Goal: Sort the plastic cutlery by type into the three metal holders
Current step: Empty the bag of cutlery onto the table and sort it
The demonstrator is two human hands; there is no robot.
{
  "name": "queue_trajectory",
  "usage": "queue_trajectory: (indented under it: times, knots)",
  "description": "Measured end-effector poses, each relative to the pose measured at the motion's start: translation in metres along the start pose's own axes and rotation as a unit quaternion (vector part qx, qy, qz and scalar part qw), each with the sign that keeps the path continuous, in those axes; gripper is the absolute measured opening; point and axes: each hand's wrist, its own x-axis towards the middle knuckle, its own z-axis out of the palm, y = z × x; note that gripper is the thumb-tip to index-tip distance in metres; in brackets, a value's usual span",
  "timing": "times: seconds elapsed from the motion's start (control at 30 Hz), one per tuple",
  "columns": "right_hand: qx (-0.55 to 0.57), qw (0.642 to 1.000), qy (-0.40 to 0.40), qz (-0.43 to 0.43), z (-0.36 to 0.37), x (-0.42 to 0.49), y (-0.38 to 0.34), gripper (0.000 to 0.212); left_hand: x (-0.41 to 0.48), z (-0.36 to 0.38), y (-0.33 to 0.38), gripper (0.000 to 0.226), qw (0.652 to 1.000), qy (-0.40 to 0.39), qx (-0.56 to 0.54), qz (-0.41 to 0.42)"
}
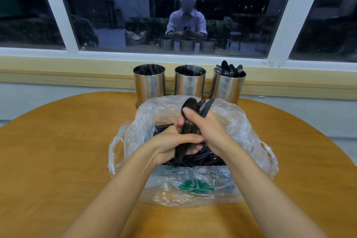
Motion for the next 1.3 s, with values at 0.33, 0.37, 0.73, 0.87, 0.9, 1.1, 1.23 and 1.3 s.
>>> queue_trajectory:
  times: [0.33,0.37,0.73,0.87,0.9,1.1,1.23,1.3]
  knots:
    - [-0.566,0.770,0.272,0.114,-0.129,0.019,0.034,0.024,0.048,-0.035,-0.042,0.047,0.841,0.130,0.522,0.058]
    - [-0.559,0.776,0.258,0.139,-0.131,0.021,0.047,0.024,0.051,-0.034,-0.045,0.051,0.824,0.121,0.553,0.030]
    - [-0.362,0.927,0.091,0.039,-0.049,0.081,0.078,0.023,0.043,-0.138,-0.046,0.034,0.747,0.219,0.625,-0.057]
    - [-0.362,0.907,0.213,-0.038,-0.070,0.097,0.051,0.016,0.040,-0.167,-0.042,0.030,0.746,0.244,0.616,-0.067]
    - [-0.375,0.894,0.243,-0.038,-0.082,0.098,0.048,0.018,0.040,-0.170,-0.041,0.027,0.747,0.247,0.613,-0.063]
    - [0.031,0.899,0.432,0.063,-0.159,0.089,0.060,0.011,0.042,-0.159,-0.037,0.021,0.761,0.242,0.600,-0.052]
    - [0.075,0.867,0.482,0.100,-0.188,0.080,0.057,0.017,0.042,-0.158,-0.041,0.018,0.752,0.253,0.605,-0.058]
    - [-0.089,0.874,0.469,0.091,-0.191,0.080,0.058,0.015,0.042,-0.155,-0.039,0.018,0.752,0.255,0.605,-0.061]
